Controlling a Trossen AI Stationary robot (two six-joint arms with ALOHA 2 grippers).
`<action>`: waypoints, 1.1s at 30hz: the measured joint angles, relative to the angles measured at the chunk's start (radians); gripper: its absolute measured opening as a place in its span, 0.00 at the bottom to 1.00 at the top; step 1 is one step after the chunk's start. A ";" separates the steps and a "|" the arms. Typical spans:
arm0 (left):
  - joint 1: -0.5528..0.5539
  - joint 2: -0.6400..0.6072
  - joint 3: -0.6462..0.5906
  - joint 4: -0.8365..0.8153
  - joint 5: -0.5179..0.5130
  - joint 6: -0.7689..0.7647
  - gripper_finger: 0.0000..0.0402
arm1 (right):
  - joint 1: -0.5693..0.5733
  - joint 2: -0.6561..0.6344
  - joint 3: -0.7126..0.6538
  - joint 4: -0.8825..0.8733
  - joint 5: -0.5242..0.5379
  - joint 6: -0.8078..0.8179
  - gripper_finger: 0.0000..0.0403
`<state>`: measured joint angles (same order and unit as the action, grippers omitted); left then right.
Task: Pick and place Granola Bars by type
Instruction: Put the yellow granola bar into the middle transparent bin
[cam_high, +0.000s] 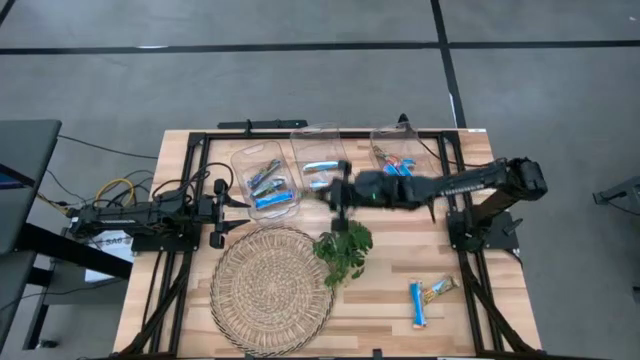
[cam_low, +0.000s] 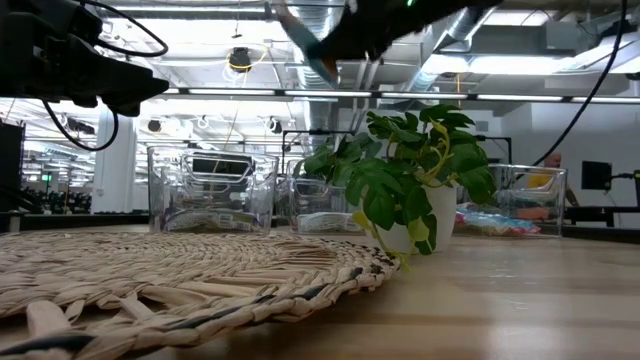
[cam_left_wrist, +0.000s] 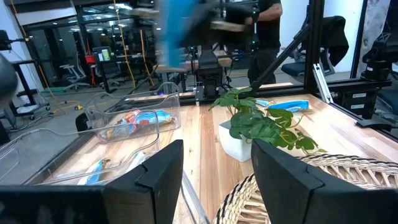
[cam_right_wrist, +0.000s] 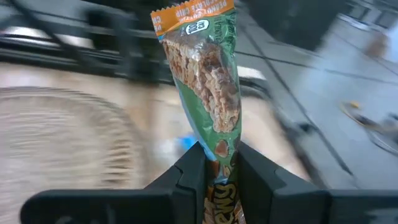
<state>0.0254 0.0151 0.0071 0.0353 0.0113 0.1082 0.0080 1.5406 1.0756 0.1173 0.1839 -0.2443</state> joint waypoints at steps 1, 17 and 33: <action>0.000 0.000 0.000 0.000 0.000 0.000 0.46 | -0.034 0.000 0.000 0.000 0.000 0.000 0.16; 0.000 0.000 0.000 0.000 0.000 0.000 0.46 | -0.358 0.000 0.000 -0.008 -0.003 0.001 0.16; 0.000 0.000 0.000 0.000 0.000 0.000 0.46 | -0.363 0.149 0.051 -0.181 -0.057 0.030 0.16</action>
<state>0.0254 0.0150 0.0070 0.0353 0.0113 0.1082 -0.3553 1.6898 1.1262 -0.0636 0.1265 -0.2143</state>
